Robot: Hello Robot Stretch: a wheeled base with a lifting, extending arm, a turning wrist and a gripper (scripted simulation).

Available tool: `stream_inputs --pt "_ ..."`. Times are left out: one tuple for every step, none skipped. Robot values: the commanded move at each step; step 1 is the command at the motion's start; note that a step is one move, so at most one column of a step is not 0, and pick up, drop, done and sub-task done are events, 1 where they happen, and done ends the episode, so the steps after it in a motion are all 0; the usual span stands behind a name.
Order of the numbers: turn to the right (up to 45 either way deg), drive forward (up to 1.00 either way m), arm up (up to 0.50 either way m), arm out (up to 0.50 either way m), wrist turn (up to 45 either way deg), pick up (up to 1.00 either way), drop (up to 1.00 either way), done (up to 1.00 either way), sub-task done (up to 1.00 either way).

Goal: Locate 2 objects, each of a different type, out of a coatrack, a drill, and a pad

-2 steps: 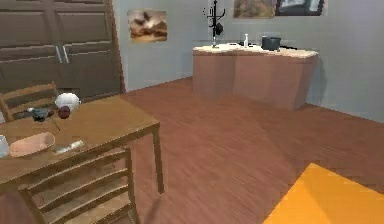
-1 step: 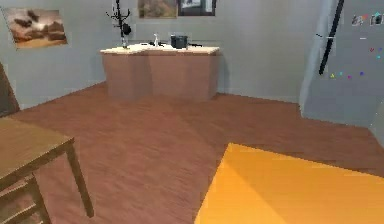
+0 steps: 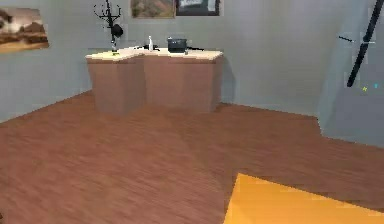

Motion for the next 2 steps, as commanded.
stream_inputs --pt "-12.0 0.0 0.0 0.0 0.0 0.0 0.0 0.0 0.0" --pt "0.0 1.0 0.0 0.0 0.0 0.0 0.0 0.0 0.0"
